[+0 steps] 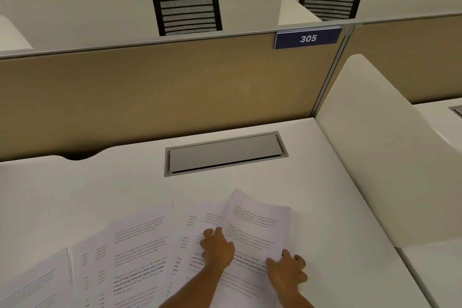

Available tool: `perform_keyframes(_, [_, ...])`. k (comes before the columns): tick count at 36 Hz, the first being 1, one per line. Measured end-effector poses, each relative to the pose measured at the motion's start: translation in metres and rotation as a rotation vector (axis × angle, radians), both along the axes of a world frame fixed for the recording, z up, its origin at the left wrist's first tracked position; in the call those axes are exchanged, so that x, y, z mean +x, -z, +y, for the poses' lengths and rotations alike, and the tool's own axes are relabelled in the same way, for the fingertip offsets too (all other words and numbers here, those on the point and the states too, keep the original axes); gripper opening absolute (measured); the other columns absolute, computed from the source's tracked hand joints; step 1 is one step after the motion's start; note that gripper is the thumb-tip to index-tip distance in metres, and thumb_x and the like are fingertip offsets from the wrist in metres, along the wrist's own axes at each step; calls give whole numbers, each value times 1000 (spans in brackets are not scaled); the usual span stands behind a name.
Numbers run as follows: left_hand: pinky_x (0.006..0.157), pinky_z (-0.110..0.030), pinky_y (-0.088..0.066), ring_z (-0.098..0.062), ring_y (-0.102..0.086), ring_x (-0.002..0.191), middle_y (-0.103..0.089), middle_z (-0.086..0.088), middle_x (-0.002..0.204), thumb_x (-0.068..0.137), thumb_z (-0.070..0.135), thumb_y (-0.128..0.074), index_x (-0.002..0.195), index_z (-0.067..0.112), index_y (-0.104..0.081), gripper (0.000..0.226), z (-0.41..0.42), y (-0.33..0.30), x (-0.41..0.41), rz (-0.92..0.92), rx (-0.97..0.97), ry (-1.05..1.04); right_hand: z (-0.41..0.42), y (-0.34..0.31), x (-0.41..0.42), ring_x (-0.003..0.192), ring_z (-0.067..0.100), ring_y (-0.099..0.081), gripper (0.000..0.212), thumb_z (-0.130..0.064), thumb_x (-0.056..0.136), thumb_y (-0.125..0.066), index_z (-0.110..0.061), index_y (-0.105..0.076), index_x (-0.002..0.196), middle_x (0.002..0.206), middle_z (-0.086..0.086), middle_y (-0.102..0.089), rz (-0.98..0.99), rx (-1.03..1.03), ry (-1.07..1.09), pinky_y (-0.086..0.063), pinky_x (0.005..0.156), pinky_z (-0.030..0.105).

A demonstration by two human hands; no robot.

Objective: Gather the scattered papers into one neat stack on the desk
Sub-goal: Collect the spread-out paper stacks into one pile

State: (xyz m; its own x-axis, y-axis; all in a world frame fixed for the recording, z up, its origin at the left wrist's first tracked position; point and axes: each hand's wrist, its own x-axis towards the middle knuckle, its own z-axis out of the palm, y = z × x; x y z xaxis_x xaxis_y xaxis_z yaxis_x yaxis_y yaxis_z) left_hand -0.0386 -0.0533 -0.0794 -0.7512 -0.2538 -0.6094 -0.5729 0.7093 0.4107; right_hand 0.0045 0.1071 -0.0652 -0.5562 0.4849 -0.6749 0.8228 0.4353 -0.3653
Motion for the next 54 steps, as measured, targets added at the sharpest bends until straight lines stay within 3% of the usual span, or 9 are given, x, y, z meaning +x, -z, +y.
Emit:
perform_keyframes(10, [106,-38,-43,-33,-39,132,-29,-14,147,95,27,-56,144,10,-38,55,-5,0,-4,-19,-16,13,-2,3,-4,99,31,-54,56,-12,88,-66,-7,-38,136,145,15,-19,111,-163,158,-52,94,38])
perform_keyframes(21, [104,-42,-42,-30,-41,130,-45,-11,140,89,41,-57,142,19,-42,59,-8,1,-3,-91,-63,45,2,7,-5,96,30,-56,73,-8,87,-63,-9,-21,146,124,17,-55,141,-286,323,-46,77,34])
perform_keyframes(27, [87,-38,-60,-26,-64,105,-59,-14,123,85,18,-68,126,5,-48,48,-9,-4,3,-12,198,-65,13,15,2,75,24,-60,24,-1,84,-64,-1,-66,108,85,6,-67,105,-340,351,-47,72,30])
perform_keyframes(32, [78,-24,-51,-20,-61,106,-57,-7,119,82,16,-72,121,7,-49,46,-12,-15,11,15,257,-69,15,12,9,70,22,-57,10,3,84,-65,-5,-64,90,76,4,-63,132,-396,325,-47,77,31])
perform_keyframes(35, [72,-21,-53,-11,-61,83,-67,-2,96,84,10,-69,90,12,-60,12,-14,-19,18,14,290,-18,17,11,14,73,22,-58,9,2,86,-61,-5,-65,91,79,6,-64,129,-400,281,-48,78,32])
perform_keyframes(38, [57,-14,-43,-3,-50,64,-56,7,74,85,7,-63,69,19,-48,25,-15,-24,27,42,294,0,16,7,20,76,22,-59,10,0,87,-62,-6,-61,95,83,6,-63,131,-406,257,-50,77,33])
perform_keyframes(40, [67,-23,-52,-10,-59,76,-65,-1,89,87,6,-58,86,10,-58,4,-17,-28,33,53,314,-10,16,6,23,78,24,-60,10,1,85,-64,-6,-63,93,87,9,-66,135,-409,248,-51,83,36])
perform_keyframes(45, [91,-20,-49,-16,-59,113,-58,-1,134,91,8,-57,136,10,-50,46,-29,-38,45,86,392,-8,11,0,36,81,23,-59,20,3,89,-65,2,-69,108,104,15,-70,165,-482,228,-47,96,35])
perform_keyframes(54, [88,-27,-55,-19,-67,103,-70,-8,118,90,9,-65,121,8,-63,31,-71,-47,62,181,430,-128,-20,-9,44,83,24,-62,33,4,92,-63,7,-64,125,115,18,-70,198,-567,148,-48,91,32])
